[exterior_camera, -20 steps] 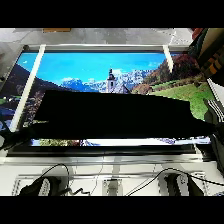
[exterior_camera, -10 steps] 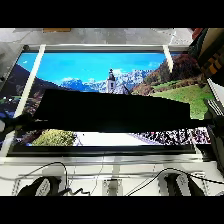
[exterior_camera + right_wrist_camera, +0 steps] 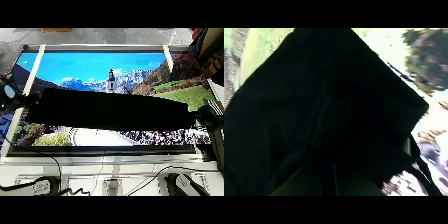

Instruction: Fold the clothes and pants, and hang the long-sleeved shirts on hangers.

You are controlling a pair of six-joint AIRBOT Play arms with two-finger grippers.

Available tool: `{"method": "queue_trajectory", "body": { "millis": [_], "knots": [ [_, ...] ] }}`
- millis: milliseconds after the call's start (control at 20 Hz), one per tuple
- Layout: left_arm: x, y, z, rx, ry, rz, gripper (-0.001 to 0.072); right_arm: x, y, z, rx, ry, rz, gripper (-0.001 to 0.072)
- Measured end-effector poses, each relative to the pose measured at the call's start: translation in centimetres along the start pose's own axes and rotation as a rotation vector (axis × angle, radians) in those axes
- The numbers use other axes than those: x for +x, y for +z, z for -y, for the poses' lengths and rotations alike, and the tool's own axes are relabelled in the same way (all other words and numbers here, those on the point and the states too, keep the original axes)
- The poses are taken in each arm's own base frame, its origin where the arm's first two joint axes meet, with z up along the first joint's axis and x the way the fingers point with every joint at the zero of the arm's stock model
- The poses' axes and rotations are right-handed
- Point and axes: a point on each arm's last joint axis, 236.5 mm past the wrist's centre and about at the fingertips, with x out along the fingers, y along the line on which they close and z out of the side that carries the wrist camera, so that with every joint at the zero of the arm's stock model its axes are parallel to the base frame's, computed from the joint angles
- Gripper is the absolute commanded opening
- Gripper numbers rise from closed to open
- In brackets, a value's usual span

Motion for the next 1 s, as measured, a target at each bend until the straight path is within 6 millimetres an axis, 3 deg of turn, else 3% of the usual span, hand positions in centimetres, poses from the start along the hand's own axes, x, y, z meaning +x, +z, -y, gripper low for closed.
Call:
{"method": "queue_trajectory", "body": {
  "millis": [250, 650, 1000],
  "knots": [
    [2.0, 2.4, 2.0, -0.008, -0.023, 0.018, 0.0004, 2.7, 2.0, -1.8, 0.009, -0.009, -0.028, 0.0017],
    [2.8, 6.9, 5.3, -0.138, -0.159, 0.178, 0.0004, 5.9, 4.4, -5.1, 0.039, 0.026, 0.005, 0.0017],
    [5.4, 8.0, 7.7, -0.152, -0.207, 0.237, 0.0005, 9.2, 5.8, -6.6, 0.125, 0.052, 0.087, 0.0017]
  ]
}}
